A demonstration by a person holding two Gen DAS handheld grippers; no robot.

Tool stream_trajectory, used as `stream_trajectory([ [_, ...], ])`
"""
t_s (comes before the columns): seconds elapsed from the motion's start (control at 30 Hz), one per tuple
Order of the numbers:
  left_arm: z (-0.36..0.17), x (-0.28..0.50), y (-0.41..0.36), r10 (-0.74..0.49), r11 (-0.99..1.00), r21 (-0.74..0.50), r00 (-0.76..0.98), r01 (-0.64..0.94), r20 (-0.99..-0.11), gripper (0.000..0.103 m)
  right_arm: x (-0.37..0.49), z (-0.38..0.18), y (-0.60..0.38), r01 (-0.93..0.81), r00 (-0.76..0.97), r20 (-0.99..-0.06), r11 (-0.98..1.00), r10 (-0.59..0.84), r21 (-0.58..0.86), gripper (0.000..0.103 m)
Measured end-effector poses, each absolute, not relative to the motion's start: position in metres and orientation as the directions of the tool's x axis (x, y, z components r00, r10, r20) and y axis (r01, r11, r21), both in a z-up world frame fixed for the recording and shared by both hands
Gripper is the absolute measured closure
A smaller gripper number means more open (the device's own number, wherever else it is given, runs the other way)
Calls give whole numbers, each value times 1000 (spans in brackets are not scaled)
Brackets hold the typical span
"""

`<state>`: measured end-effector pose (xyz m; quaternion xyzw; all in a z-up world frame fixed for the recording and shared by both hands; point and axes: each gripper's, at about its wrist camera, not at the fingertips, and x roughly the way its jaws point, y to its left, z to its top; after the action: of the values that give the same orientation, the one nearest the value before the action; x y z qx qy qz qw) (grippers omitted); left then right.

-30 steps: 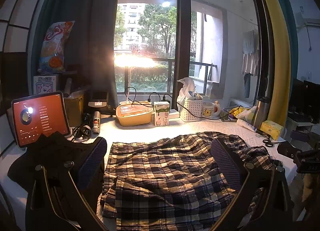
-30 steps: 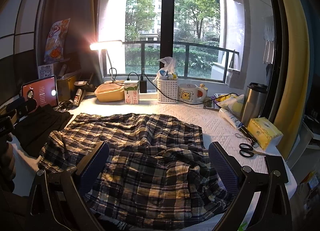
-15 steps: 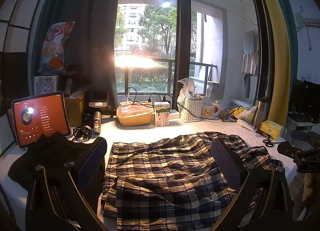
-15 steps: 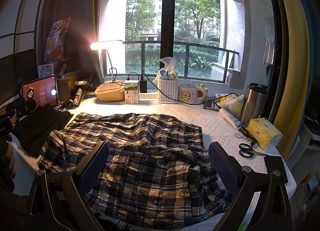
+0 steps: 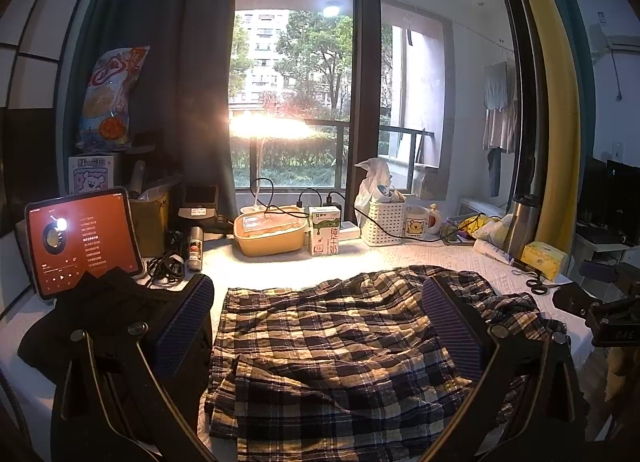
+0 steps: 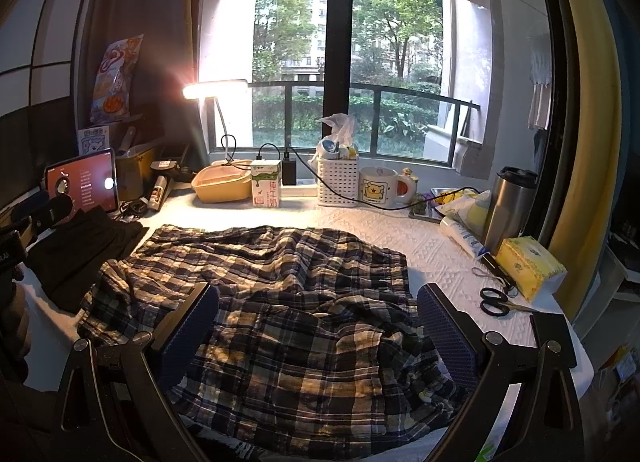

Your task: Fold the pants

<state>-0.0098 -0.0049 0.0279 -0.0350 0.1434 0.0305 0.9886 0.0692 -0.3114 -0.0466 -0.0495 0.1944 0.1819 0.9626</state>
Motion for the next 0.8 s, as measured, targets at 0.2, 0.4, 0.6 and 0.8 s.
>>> stream_trajectory([
  [0.2,27,11,4,57,997,-40,946,-73,-318,0,85,-50,-311,-380,854,-404,923,328,-54,3],
  [0.4,11,63,26,77,995,-23,909,-95,-409,0,133,-64,-317,-374,825,-474,926,308,-48,3],
  [0.6,-14,121,54,106,992,-10,849,-130,-517,0,186,-66,-326,-330,822,-502,943,268,-37,3],
  [0.8,-35,178,82,105,991,5,765,-132,-636,0,247,-55,-342,-292,807,-547,955,220,-47,3],
])
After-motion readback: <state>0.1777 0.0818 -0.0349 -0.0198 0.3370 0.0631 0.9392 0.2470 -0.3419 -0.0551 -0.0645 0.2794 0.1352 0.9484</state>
